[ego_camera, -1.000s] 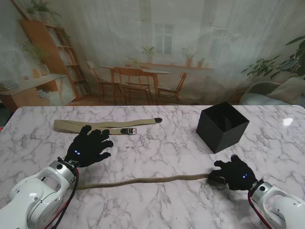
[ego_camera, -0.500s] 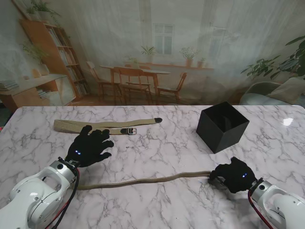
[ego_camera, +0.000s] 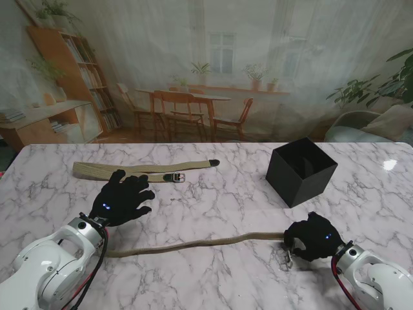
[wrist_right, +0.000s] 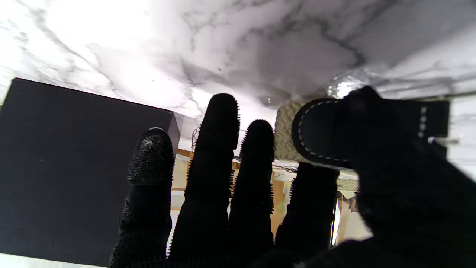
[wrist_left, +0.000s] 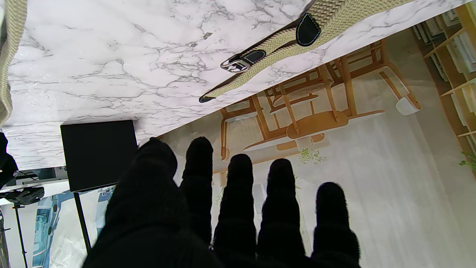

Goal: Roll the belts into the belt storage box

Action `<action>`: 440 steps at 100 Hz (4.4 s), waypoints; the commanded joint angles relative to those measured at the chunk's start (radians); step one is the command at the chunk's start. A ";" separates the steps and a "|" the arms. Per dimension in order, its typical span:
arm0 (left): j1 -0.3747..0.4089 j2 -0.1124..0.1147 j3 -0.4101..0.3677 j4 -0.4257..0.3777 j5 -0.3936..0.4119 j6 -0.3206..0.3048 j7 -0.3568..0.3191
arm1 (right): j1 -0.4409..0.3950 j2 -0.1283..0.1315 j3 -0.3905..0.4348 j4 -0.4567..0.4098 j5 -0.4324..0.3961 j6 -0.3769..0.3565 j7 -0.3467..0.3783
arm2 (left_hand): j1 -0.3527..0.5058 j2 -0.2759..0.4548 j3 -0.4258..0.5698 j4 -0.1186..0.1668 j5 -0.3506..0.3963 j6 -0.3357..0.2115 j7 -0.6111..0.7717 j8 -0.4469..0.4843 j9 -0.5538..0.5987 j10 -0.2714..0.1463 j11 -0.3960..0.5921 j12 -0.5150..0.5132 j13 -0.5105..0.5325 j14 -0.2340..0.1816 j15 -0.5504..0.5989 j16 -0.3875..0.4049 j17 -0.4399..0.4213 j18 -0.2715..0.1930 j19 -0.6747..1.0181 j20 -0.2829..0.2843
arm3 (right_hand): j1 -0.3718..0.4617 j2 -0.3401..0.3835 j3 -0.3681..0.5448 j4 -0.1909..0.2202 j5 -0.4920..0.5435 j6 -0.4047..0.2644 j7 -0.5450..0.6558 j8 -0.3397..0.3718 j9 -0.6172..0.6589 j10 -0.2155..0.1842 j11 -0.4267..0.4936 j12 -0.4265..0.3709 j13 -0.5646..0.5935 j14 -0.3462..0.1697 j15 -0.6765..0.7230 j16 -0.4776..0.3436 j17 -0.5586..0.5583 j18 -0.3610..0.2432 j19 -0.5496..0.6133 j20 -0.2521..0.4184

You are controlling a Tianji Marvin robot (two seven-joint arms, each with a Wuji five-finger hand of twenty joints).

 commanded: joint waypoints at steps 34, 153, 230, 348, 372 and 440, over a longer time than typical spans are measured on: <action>-0.004 0.000 0.007 0.003 -0.004 -0.003 -0.016 | 0.056 -0.022 -0.091 0.096 0.070 0.015 -0.093 | 0.028 0.045 -0.013 -0.017 0.004 0.003 0.010 0.010 0.031 0.011 -0.006 0.013 0.010 0.015 -0.007 0.003 -0.021 0.043 -0.041 0.003 | 0.030 -0.006 0.124 -0.008 0.170 0.047 0.016 -0.124 0.232 0.010 0.031 0.010 -0.043 0.010 -0.018 -0.043 -0.015 0.033 -0.012 -0.004; -0.004 -0.001 0.008 0.009 -0.006 -0.003 0.006 | 0.093 -0.027 -0.142 0.145 0.103 0.006 -0.137 | 0.025 0.048 -0.014 -0.017 -0.002 0.008 0.007 0.007 0.037 0.011 -0.001 0.016 0.015 0.018 -0.004 0.007 -0.025 0.049 -0.055 0.001 | 0.079 0.025 0.200 0.004 0.043 0.063 -0.140 -0.135 0.517 0.066 0.146 0.108 0.159 0.012 0.074 0.011 0.017 0.062 -0.012 -0.023; -0.015 -0.004 0.007 0.018 -0.046 0.002 -0.018 | -0.066 -0.035 0.086 -0.285 0.228 -0.089 0.658 | -0.053 0.079 -0.021 -0.018 0.006 0.021 -0.016 -0.002 0.035 0.020 -0.012 0.014 0.009 0.024 -0.007 0.007 -0.031 0.055 -0.072 0.001 | -0.099 0.027 0.383 0.240 -0.309 0.683 -0.405 0.130 0.154 -0.020 -0.295 -0.140 -0.203 -0.107 -0.193 -0.190 -0.177 0.019 -0.165 -0.043; -0.016 -0.004 0.007 0.024 -0.051 0.002 -0.017 | -0.030 -0.048 -0.013 -0.161 0.207 0.025 0.413 | -0.064 0.084 -0.022 -0.018 0.017 0.022 -0.014 0.003 0.038 0.020 -0.012 0.016 0.010 0.025 -0.008 0.008 -0.032 0.059 -0.091 0.005 | -0.032 0.036 0.118 0.007 0.221 0.304 -0.019 -0.097 -0.213 0.313 -0.406 -0.193 -0.348 0.163 -0.186 -0.203 -0.170 0.234 -0.213 -0.033; -0.015 -0.004 0.007 0.025 -0.050 0.002 -0.014 | -0.013 -0.050 -0.035 -0.125 0.186 0.037 0.316 | -0.066 0.085 -0.022 -0.018 0.018 0.021 -0.014 0.003 0.039 0.019 -0.012 0.016 0.011 0.026 -0.007 0.009 -0.032 0.059 -0.094 0.006 | 0.069 0.056 0.109 -0.005 0.191 0.279 -0.002 -0.098 0.146 0.144 -0.019 0.015 -0.195 0.072 -0.123 -0.168 -0.103 0.204 -0.156 -0.043; -0.013 -0.004 0.006 0.026 -0.042 0.002 0.000 | 0.055 -0.041 -0.114 -0.006 0.132 0.039 0.103 | -0.058 0.082 -0.020 -0.017 0.010 0.025 -0.017 0.000 0.045 0.018 -0.008 0.019 0.018 0.026 -0.004 0.011 -0.031 0.063 -0.097 0.009 | 0.151 0.178 0.197 0.152 -0.367 -0.027 -0.342 0.023 0.517 0.140 0.164 0.121 0.119 0.054 0.038 -0.038 0.021 0.162 -0.034 -0.034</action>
